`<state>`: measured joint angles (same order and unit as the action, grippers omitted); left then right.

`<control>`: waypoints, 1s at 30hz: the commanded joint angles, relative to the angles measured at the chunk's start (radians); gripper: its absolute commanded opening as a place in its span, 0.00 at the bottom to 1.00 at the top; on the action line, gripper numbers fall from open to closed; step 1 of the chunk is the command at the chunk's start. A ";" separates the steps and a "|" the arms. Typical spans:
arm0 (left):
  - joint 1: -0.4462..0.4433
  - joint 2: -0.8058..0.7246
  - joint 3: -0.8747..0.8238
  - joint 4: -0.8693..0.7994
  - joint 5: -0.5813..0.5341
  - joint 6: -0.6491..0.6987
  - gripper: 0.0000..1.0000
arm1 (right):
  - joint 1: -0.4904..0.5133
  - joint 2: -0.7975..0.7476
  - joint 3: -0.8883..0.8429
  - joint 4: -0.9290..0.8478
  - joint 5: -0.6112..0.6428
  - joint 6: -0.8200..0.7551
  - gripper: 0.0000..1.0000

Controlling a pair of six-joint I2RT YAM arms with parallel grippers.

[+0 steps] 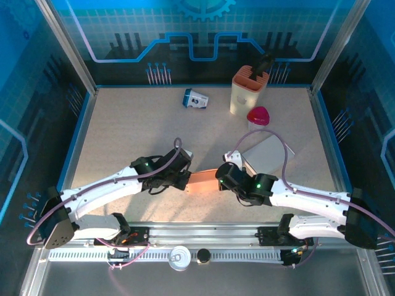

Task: Fold the paper box

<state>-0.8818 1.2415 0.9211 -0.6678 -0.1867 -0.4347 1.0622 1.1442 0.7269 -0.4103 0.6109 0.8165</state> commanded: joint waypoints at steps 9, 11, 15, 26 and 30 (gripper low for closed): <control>-0.011 0.051 0.059 -0.004 0.062 -0.168 0.00 | 0.021 0.010 0.013 0.025 -0.003 0.029 0.00; -0.011 0.052 0.068 -0.005 0.068 -0.173 0.00 | 0.021 0.004 0.018 0.018 -0.004 0.030 0.00; -0.008 0.058 0.082 -0.005 0.074 -0.186 0.01 | 0.019 -0.012 0.027 0.001 0.004 0.038 0.00; 0.023 0.085 0.112 0.017 0.158 -0.203 0.03 | 0.010 -0.007 0.029 0.002 -0.021 0.034 0.00; 0.040 0.076 0.108 0.025 0.177 -0.217 0.04 | -0.008 -0.020 0.029 -0.003 -0.042 0.038 0.00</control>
<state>-0.8455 1.3087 0.9981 -0.7017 -0.1062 -0.6312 1.0584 1.1404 0.7277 -0.4301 0.6270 0.8352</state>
